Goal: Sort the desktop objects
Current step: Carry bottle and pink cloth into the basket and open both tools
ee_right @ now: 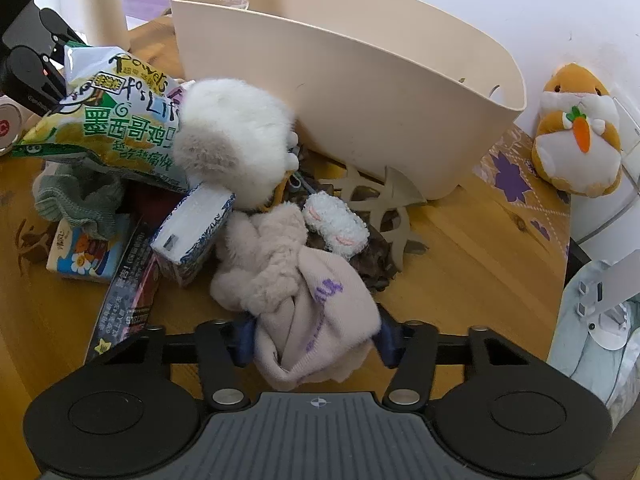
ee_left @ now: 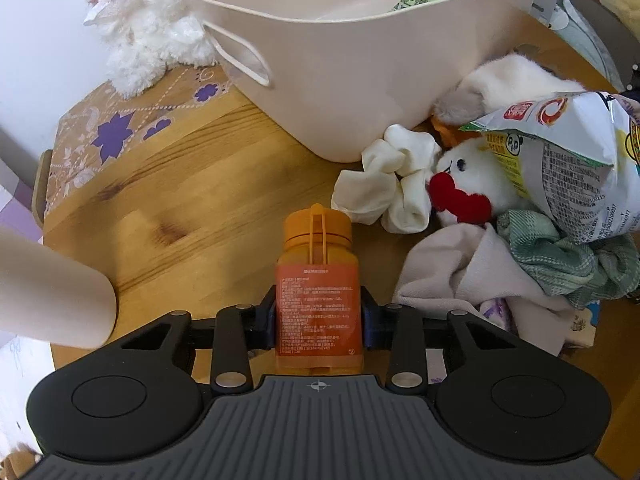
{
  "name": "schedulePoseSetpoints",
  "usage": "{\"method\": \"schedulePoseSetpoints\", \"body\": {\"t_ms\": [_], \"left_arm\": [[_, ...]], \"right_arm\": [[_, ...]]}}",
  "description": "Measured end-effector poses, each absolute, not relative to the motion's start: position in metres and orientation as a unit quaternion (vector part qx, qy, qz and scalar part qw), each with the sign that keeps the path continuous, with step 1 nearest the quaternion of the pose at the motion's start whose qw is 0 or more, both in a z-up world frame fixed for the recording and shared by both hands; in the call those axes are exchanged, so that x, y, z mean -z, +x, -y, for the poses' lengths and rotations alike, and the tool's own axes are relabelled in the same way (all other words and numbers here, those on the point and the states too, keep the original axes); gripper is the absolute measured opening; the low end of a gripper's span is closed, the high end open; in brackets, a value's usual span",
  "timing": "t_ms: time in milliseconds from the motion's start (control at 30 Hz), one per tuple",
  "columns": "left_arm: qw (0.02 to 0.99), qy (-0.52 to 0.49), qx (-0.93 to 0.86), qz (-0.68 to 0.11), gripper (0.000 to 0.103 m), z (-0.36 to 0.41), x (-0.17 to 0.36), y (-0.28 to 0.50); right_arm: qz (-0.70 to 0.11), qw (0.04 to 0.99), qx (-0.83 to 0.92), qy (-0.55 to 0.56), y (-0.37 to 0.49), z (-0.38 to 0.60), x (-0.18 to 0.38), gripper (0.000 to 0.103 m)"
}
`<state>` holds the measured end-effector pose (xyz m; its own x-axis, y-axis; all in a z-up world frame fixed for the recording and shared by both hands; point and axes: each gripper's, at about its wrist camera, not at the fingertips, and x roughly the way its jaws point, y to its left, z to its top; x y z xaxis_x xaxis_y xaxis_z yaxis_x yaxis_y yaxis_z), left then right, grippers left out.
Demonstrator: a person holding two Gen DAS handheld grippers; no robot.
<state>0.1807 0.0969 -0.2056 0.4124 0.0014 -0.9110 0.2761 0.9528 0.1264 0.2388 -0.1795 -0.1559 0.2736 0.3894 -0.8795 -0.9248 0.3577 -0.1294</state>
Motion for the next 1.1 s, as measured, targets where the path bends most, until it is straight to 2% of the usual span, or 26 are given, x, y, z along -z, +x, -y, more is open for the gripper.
{"method": "schedulePoseSetpoints", "body": {"t_ms": [67, 200, 533, 1100], "left_arm": [[0.833, 0.12, 0.08, -0.534, 0.038, -0.098, 0.204, 0.176], [0.837, 0.108, 0.076, -0.531, 0.038, -0.1, 0.198, 0.166], [0.859, 0.091, 0.061, -0.5, 0.038, -0.104, 0.163, 0.159], [0.908, 0.08, 0.041, -0.41, 0.038, -0.101, 0.084, 0.2]], "right_arm": [[-0.395, 0.722, -0.458, -0.335, 0.238, 0.184, 0.153, 0.041], [-0.395, 0.725, -0.457, -0.33, 0.239, 0.196, 0.148, 0.038], [-0.386, 0.751, -0.444, -0.3, 0.26, 0.22, 0.121, 0.038], [-0.331, 0.798, -0.422, -0.274, 0.298, 0.227, 0.064, 0.038]]}}
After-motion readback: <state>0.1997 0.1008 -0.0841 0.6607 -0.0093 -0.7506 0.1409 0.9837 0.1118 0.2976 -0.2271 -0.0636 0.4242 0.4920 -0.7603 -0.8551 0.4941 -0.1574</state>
